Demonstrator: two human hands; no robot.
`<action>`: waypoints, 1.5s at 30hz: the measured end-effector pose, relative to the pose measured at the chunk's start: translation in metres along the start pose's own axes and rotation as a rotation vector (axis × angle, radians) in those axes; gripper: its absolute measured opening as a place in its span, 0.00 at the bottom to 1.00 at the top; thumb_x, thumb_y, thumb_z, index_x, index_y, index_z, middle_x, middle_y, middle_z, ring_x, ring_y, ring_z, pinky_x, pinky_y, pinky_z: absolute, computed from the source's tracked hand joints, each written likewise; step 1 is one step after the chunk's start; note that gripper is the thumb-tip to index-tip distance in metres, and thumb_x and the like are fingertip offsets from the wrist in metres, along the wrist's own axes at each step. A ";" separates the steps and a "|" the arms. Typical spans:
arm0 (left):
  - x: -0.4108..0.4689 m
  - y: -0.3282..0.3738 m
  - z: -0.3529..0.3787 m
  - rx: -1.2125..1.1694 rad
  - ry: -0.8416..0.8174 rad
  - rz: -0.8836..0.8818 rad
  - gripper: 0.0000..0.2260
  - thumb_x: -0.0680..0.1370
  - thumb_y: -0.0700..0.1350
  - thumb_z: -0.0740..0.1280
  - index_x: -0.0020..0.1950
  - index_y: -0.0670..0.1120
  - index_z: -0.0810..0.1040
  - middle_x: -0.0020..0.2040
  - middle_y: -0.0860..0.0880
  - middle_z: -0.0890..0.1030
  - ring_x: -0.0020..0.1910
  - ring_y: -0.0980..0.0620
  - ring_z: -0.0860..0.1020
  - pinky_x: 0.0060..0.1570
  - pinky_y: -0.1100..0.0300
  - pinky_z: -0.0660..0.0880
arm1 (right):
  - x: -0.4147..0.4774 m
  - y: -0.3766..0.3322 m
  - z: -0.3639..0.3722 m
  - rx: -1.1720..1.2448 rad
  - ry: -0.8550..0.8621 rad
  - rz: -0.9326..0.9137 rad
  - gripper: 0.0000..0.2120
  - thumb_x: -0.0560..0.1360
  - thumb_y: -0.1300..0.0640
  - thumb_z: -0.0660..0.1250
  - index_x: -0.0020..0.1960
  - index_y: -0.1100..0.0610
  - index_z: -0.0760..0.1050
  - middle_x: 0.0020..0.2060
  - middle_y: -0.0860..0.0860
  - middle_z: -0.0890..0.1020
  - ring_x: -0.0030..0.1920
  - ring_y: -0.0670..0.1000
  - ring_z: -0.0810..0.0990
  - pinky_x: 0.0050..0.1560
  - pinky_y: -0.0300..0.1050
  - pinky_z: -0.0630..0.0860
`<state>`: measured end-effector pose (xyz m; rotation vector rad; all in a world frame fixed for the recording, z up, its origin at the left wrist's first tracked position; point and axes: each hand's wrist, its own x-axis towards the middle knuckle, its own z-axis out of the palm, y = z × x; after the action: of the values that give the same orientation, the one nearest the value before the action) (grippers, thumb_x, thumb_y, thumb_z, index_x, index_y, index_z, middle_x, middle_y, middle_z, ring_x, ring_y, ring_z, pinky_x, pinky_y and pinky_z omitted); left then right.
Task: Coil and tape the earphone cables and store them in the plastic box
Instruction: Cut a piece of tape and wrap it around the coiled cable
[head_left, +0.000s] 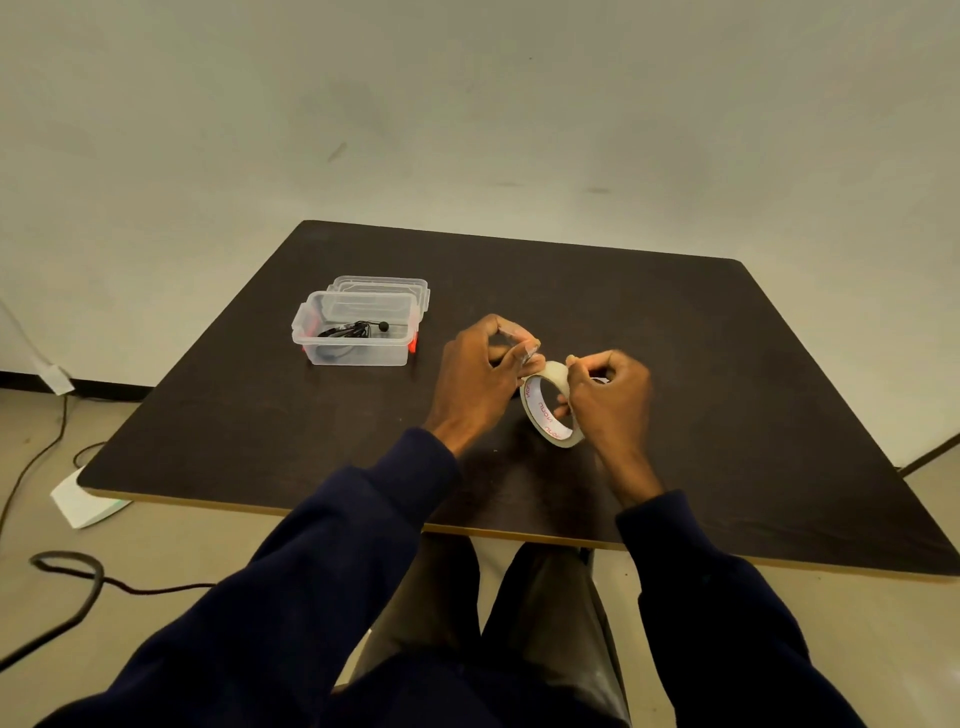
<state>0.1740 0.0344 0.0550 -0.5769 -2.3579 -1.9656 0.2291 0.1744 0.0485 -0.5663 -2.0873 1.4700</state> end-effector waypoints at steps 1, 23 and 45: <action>0.000 0.000 0.001 0.011 -0.002 0.000 0.13 0.72 0.59 0.71 0.52 0.54 0.79 0.51 0.46 0.87 0.50 0.48 0.87 0.52 0.43 0.84 | 0.003 0.001 -0.001 0.034 -0.015 0.044 0.04 0.80 0.58 0.70 0.48 0.57 0.77 0.39 0.53 0.84 0.29 0.47 0.84 0.34 0.47 0.84; 0.014 0.028 0.002 -0.349 0.022 -0.158 0.06 0.81 0.39 0.70 0.57 0.39 0.81 0.52 0.40 0.87 0.48 0.46 0.87 0.47 0.57 0.84 | 0.020 0.017 -0.022 -0.074 -0.333 -0.146 0.14 0.71 0.52 0.80 0.55 0.52 0.84 0.45 0.43 0.87 0.44 0.41 0.84 0.42 0.38 0.80; 0.020 -0.032 -0.041 -0.528 -0.025 -0.564 0.14 0.80 0.51 0.71 0.59 0.44 0.86 0.51 0.47 0.86 0.51 0.49 0.85 0.58 0.52 0.80 | 0.114 0.047 -0.032 -0.453 -0.056 -0.364 0.10 0.78 0.55 0.72 0.57 0.58 0.84 0.51 0.53 0.84 0.51 0.47 0.82 0.56 0.43 0.78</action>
<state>0.1370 -0.0042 0.0382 0.0971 -2.1638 -2.8610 0.1621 0.2816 0.0325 -0.2818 -2.4256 0.8229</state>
